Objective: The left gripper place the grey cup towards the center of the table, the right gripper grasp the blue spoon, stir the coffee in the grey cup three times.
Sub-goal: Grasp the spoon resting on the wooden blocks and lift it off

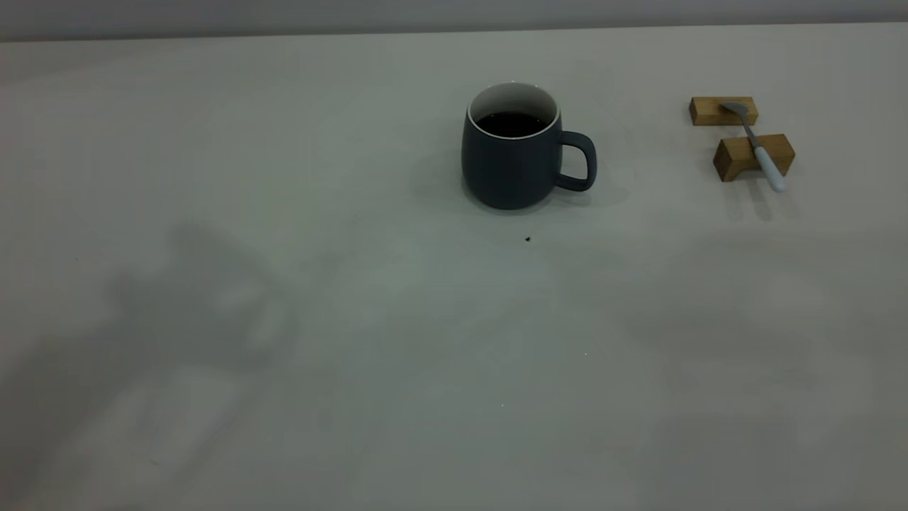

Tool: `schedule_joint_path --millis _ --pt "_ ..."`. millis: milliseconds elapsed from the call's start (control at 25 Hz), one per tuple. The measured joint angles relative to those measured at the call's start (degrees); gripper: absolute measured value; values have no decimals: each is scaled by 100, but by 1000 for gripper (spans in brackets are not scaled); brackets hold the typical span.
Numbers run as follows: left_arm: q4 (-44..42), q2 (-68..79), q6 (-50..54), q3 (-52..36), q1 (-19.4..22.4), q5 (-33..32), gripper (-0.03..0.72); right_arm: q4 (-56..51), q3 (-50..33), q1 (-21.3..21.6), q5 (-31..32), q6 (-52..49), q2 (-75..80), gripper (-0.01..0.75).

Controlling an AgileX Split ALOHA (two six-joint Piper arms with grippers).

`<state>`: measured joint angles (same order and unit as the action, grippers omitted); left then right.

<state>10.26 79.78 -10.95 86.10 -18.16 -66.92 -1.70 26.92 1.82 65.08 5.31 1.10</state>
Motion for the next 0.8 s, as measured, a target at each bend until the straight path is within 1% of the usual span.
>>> schedule_joint_path --millis 360,520,680,800 --pt "-5 -1768 101 -3066 0 0 585 0 0 0 0 0 0 238" --pt "-189 -2548 391 -4274 0 24 585 0 0 0 0 0 0 238" --pt "-506 -3355 633 -5203 0 302 585 0 0 0 0 0 0 238" --pt "-648 -3957 656 -5648 0 492 585 0 0 0 0 0 0 238"
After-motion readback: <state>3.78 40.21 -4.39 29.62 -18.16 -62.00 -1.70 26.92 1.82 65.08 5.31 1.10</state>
